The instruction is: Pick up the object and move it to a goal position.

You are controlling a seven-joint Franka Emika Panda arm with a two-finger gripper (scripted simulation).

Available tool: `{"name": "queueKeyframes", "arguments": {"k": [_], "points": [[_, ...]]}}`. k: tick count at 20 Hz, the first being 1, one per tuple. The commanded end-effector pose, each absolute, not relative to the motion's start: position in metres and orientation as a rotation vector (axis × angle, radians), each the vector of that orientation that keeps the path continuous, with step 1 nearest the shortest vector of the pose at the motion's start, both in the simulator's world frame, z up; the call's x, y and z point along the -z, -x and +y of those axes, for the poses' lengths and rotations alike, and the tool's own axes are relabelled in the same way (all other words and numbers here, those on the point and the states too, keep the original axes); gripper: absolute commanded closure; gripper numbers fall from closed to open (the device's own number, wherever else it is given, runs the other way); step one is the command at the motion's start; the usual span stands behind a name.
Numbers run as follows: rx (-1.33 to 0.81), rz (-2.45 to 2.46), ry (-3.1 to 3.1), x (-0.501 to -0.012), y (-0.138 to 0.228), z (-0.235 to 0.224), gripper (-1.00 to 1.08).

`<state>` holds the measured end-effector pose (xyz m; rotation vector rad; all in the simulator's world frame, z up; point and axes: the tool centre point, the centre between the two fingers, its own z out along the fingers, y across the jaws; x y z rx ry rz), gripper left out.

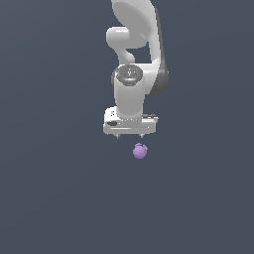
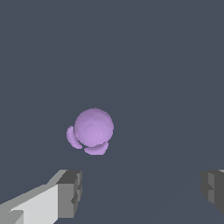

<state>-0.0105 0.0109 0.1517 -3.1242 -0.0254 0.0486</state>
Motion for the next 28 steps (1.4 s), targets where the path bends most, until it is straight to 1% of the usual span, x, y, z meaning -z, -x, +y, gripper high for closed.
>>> {"name": "queueKeyframes", "arguments": {"k": [1,13,20,28], "points": [[-0.049,-0.025,3.124,-0.152,0.011,0.011,-0.92],[-0.068,-0.065,3.133,-0.147,0.012,-0.005,-0.92],[-0.063,-0.022,3.134,-0.144,0.011,0.0,-0.92],[-0.049,0.133,3.134,-0.131,0.006,0.014,-0.92]]}}
